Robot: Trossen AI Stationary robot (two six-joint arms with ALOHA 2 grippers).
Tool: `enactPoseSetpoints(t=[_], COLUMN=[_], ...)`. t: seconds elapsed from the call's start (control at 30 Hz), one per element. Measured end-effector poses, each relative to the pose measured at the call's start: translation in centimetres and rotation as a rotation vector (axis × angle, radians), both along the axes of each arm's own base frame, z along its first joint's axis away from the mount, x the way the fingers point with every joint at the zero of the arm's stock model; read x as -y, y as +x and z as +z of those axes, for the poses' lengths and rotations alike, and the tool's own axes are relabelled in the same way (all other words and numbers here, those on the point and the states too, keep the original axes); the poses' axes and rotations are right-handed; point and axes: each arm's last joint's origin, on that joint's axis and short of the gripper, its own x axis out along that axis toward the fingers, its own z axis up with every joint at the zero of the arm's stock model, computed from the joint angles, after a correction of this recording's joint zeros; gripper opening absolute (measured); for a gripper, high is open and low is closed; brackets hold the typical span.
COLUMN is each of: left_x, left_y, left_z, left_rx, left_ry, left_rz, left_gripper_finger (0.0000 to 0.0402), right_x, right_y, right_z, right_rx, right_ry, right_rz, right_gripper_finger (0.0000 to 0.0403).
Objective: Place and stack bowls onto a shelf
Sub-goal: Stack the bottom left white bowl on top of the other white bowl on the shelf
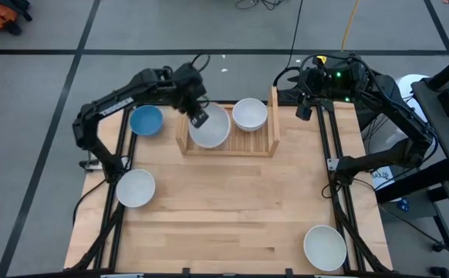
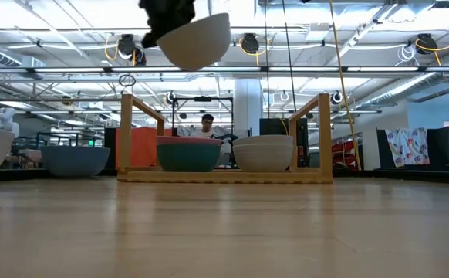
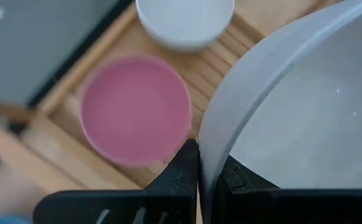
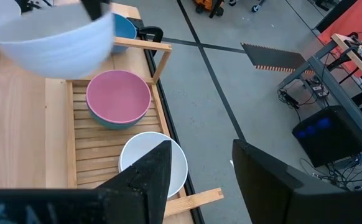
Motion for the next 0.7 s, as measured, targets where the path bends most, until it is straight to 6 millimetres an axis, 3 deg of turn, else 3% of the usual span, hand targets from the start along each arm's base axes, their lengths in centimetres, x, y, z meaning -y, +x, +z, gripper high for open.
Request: enactPoseSetpoints(t=[0.27, 0.47, 0.7], left_x=[-4.1, -6.4, -8.2], left_y=[4.1, 6.8, 8.3], left_z=[0.8, -1.1, -2.9], left_rx=[0.059, 0.046, 0.061], left_ry=[0.07, 0.069, 0.085], left_rz=[-0.082, -0.12, -0.108], left_gripper_finger=[0.0004, 0.0004, 0.0004], right_x=[-0.5, -1.4, -2.2], right_y=[-1.0, -2.8, -4.4], right_z=[0.4, 1.2, 1.6], right_rx=[0.006, 0.051, 0.073], right_ry=[-0.022, -0.044, -0.055], right_rz=[0.01, 0.009, 0.008], right_gripper_finger=[0.0165, 0.0165, 0.0165])
